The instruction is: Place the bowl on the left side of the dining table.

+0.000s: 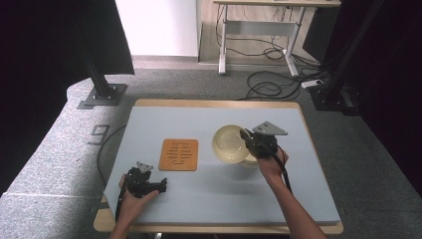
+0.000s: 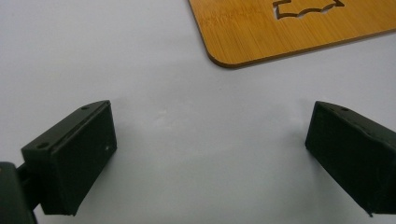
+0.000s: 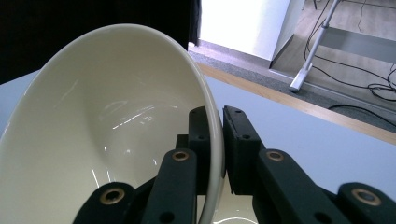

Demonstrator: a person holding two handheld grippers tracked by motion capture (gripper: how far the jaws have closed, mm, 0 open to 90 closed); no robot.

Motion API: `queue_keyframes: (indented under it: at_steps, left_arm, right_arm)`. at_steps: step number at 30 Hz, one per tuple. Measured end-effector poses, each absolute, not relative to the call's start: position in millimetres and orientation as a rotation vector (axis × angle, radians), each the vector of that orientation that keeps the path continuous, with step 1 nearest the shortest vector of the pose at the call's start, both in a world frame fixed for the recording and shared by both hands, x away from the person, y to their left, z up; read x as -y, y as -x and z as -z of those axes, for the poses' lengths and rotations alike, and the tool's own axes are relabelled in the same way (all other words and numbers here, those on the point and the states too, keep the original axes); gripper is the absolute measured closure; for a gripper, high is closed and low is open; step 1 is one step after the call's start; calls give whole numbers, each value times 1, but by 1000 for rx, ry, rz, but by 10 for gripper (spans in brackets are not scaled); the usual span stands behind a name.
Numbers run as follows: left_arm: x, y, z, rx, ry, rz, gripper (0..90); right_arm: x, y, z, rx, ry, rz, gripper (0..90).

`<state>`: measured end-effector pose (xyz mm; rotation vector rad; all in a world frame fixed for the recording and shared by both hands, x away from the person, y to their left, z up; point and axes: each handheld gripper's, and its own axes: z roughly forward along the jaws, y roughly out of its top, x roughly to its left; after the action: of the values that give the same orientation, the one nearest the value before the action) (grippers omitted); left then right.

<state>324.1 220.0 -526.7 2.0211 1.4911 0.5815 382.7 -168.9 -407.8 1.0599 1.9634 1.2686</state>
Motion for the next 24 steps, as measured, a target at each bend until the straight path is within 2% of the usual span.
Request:
queue_keyframes:
  at_steps: [24]
  left_arm:
    - [-220, -324, 527, -1491, -2022, -582, 21]
  right_arm:
    - [157, -383, 413, -1974, -1058, -1291, 822]
